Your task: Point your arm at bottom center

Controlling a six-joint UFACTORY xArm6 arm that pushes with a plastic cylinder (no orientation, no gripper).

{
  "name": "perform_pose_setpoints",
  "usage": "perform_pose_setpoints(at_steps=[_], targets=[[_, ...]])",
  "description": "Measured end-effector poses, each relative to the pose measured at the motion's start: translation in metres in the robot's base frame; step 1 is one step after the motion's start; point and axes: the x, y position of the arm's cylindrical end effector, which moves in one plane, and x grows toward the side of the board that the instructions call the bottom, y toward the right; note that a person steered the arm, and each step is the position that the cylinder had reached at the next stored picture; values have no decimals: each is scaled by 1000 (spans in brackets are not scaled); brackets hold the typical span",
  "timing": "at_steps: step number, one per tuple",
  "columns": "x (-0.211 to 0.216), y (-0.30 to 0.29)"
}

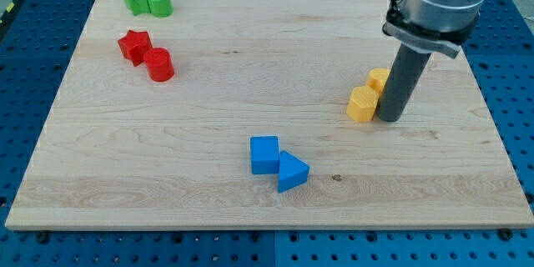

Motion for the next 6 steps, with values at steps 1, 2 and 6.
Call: perform_pose_setpoints(at_steps=[1, 2, 6], targets=[[41, -6], [81, -44], [129, -177]])
